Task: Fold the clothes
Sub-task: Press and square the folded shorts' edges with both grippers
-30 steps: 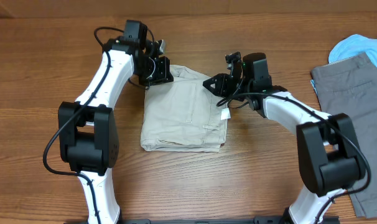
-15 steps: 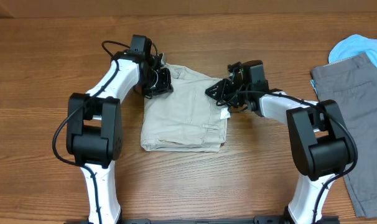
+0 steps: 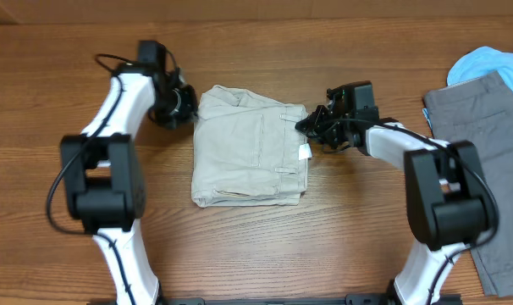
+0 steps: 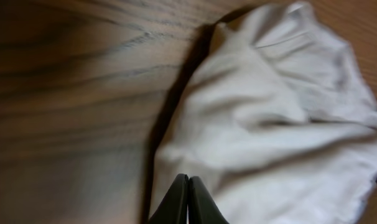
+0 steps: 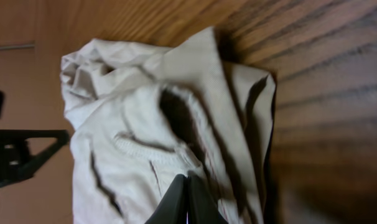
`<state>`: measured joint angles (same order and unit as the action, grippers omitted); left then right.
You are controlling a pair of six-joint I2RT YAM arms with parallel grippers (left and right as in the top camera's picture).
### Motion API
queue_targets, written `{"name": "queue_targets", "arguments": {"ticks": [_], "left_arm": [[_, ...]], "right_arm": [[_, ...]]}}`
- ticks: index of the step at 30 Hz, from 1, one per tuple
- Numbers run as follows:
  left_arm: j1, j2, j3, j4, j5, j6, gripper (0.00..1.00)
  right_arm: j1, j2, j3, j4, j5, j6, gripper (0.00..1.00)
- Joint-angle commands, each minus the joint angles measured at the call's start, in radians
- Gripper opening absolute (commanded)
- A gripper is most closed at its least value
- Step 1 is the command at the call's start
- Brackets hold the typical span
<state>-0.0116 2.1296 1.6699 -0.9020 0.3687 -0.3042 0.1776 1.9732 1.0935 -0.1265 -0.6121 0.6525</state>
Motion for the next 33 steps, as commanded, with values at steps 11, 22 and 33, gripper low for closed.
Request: {"name": "queue_targets", "arguments": {"ticks": [11,22,33], "left_arm": [[-0.11,-0.306,-0.006,-0.415,0.037,0.061,0.04],[-0.134,-0.306,-0.458,-0.162,0.212,0.098,0.04],[-0.034,-0.306,-0.695,-0.017,0.199,0.098,0.07]], "right_arm": [[0.151,-0.23,0.005,-0.242,0.032,-0.1,0.09],[0.237,-0.136,-0.023,-0.345,0.024,-0.054,0.11],[0.193,-0.107,-0.144,-0.328,0.082,0.061,0.09]]}}
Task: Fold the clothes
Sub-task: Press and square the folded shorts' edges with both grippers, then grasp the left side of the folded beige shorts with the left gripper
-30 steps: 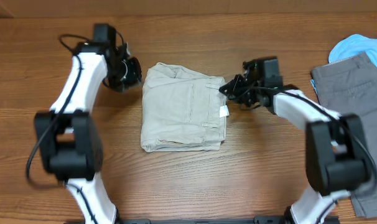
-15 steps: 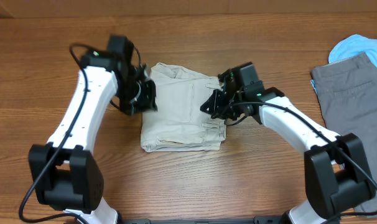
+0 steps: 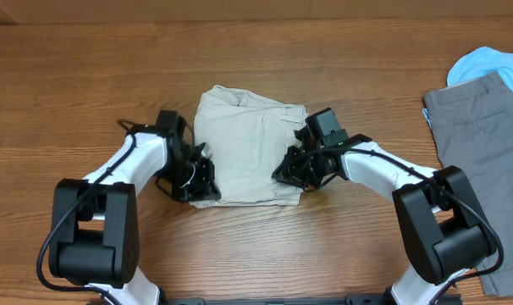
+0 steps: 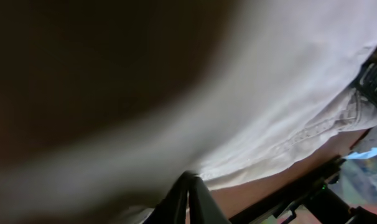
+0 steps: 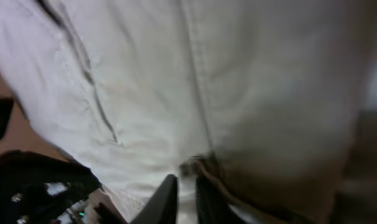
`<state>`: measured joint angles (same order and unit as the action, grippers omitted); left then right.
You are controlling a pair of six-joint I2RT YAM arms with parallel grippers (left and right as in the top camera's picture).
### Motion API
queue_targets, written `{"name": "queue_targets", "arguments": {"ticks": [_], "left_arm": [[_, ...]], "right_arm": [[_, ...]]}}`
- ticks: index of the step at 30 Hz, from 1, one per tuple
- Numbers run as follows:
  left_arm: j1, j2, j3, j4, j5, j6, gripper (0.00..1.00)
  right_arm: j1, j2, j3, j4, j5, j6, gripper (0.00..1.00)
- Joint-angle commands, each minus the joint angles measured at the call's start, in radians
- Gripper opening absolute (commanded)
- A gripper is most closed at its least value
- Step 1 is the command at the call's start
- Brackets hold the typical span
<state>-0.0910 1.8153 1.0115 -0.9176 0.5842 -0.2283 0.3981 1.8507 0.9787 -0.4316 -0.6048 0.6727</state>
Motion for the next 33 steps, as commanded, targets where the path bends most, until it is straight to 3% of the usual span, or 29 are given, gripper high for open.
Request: {"name": "queue_targets", "arguments": {"ticks": [1,9,14,15,16,17,18,19,20,22,29,33], "left_arm": [[0.063,0.009,-0.043,-0.005,-0.027,0.023,0.07],[0.111,-0.007,0.007,-0.065,-0.034,0.028,0.04],[0.098,-0.119,0.066,-0.07,-0.05,0.023,0.04],[0.1,-0.145,0.072,-0.059,-0.049,0.014,0.04],[0.102,-0.17,0.076,-0.042,-0.05,0.011,0.07],[0.103,-0.188,0.076,-0.019,-0.05,0.011,0.16],[0.104,-0.206,0.076,0.007,-0.053,0.011,0.28],[0.104,-0.216,0.076,0.033,-0.056,0.01,0.49],[0.104,-0.22,0.076,0.052,-0.056,0.005,0.64],[0.104,-0.215,0.076,0.083,-0.056,-0.03,0.79],[0.08,-0.121,0.071,0.158,0.005,-0.122,0.83],[0.047,-0.082,0.071,0.203,0.013,-0.153,0.83]], "right_arm": [[-0.037,0.015,-0.029,-0.039,0.119,0.055,0.04],[-0.094,0.004,-0.023,-0.012,0.149,0.08,0.04],[-0.135,-0.036,0.005,0.011,0.174,0.084,0.04],[-0.14,-0.046,0.005,0.014,0.202,0.084,0.13],[-0.14,-0.051,0.005,0.014,0.238,0.083,0.31],[-0.14,-0.052,0.005,0.013,0.264,0.083,0.56],[-0.14,-0.052,0.005,0.013,0.282,0.083,0.84],[-0.137,-0.051,0.004,0.016,0.288,0.08,1.0],[-0.135,-0.051,0.004,0.019,0.29,0.079,1.0],[-0.135,-0.051,0.004,0.036,0.29,0.08,1.0],[-0.14,-0.052,0.004,0.09,0.247,0.079,1.0],[-0.151,-0.056,0.005,0.148,0.114,-0.03,1.0]]}}
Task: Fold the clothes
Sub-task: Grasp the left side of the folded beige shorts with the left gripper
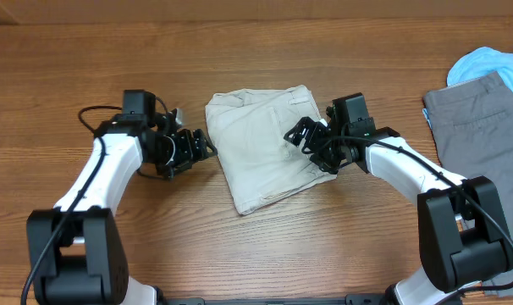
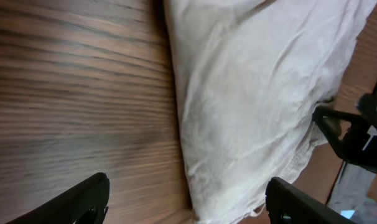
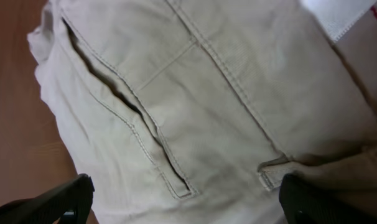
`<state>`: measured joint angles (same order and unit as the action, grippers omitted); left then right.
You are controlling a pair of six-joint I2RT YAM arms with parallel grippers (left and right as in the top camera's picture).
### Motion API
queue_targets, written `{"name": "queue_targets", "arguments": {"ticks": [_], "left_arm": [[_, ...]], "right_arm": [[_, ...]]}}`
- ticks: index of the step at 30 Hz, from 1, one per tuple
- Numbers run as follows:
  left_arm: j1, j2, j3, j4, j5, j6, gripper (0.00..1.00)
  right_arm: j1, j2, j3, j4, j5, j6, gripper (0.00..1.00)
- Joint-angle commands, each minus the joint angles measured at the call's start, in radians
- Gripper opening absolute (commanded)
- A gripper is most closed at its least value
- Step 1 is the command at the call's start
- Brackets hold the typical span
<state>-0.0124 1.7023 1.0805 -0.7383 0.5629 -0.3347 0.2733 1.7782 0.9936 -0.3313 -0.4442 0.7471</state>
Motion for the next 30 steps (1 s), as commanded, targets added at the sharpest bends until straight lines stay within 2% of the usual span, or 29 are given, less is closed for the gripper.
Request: {"name": "queue_targets", "arguments": {"ticks": [1,4,11,15,18,23,26,30], "left_arm": [[-0.043,0.04,0.002,0.04,0.034,-0.055,0.83],[-0.075,0.052,0.002,0.076,0.033,-0.077,0.83],[-0.126,0.06,-0.001,0.099,-0.145,-0.237,0.82],[-0.128,0.076,-0.008,0.145,-0.148,-0.301,0.82],[-0.129,0.106,-0.011,0.172,-0.147,-0.332,0.79],[-0.138,0.193,-0.011,0.221,-0.112,-0.335,0.78],[-0.145,0.235,-0.011,0.308,-0.021,-0.267,0.77],[-0.15,0.273,-0.011,0.351,0.005,-0.267,0.78]], "right_arm": [[-0.027,0.01,-0.01,0.071,-0.108,-0.15,1.0],[-0.029,-0.036,-0.01,0.079,-0.167,-0.205,1.0],[-0.029,-0.259,-0.01,-0.089,0.053,-0.194,1.0],[-0.029,-0.359,-0.01,-0.192,0.197,-0.194,1.0],[-0.029,-0.396,-0.01,-0.233,0.227,-0.194,1.0],[-0.029,-0.413,-0.01,-0.243,0.227,-0.194,1.0],[-0.029,-0.413,-0.01,-0.247,0.227,-0.195,1.0],[-0.029,-0.413,-0.01,-0.251,0.245,-0.195,1.0]]}}
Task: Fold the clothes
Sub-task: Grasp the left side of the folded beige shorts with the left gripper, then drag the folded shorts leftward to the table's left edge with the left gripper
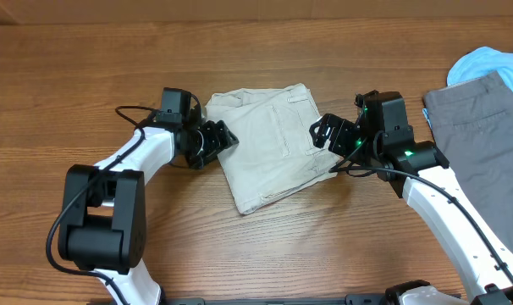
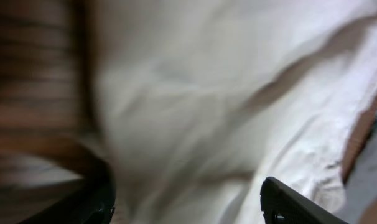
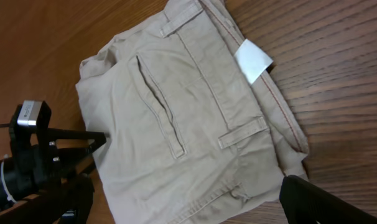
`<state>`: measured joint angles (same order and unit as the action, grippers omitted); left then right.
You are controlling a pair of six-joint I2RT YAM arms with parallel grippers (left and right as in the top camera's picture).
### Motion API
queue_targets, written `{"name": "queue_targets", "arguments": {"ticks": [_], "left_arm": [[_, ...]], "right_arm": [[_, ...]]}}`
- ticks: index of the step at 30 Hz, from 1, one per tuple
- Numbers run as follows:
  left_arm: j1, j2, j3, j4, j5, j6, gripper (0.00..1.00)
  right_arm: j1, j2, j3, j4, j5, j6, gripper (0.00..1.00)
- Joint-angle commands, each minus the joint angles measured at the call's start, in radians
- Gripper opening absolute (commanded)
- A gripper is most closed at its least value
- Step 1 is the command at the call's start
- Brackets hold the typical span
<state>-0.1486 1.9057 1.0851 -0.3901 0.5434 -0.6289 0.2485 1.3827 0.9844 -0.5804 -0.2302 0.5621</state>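
Note:
Beige shorts (image 1: 269,144) lie folded into a tilted rectangle on the wooden table (image 1: 256,51), back pocket and white label facing up. My left gripper (image 1: 214,140) is open and pressed against the shorts' left edge; in the left wrist view pale cloth (image 2: 195,106) fills the blurred frame between the spread fingers (image 2: 300,199). My right gripper (image 1: 331,135) is open, just off the shorts' right edge. From the right wrist camera the whole shorts (image 3: 188,124) are in view, with nothing between the fingers (image 3: 325,199).
A grey garment (image 1: 485,127) lies flat at the table's right edge, with a light blue cloth (image 1: 493,63) behind it. The left arm's black gripper (image 3: 39,162) shows in the right wrist view beside the shorts.
My left gripper has moved right, from the bare wood up against the shorts' left edge. My right gripper has backed off from the shorts' right side. Both stay open; the shorts lie unchanged.
Both grippers were shut beside the upper corners of the squarely lying folded shorts. Then they were shut at the lower sides. A second ago the shorts lay tilted and further back with both grippers open beside them, and they lie so now.

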Motion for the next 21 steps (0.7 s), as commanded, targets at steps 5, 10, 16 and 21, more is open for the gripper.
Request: {"name": "queue_targets", "arguments": {"ticks": [5,10,16,21], "left_arm": [[-0.017,0.117,-0.016,0.006,0.027,0.031,0.57],[-0.014,0.133,-0.016,0.029,0.023,0.031,0.06],[0.006,0.133,-0.016,0.139,0.009,-0.095,0.04],[0.09,0.133,-0.016,0.181,-0.046,-0.156,0.04]], "right_arm": [[-0.004,-0.018,-0.001,-0.006,0.039,-0.01,1.0],[-0.004,-0.018,-0.001,-0.007,0.039,-0.01,1.0],[-0.004,-0.018,-0.001,-0.011,0.048,-0.01,1.0],[-0.004,-0.018,-0.002,-0.03,0.095,-0.013,1.0]]}}
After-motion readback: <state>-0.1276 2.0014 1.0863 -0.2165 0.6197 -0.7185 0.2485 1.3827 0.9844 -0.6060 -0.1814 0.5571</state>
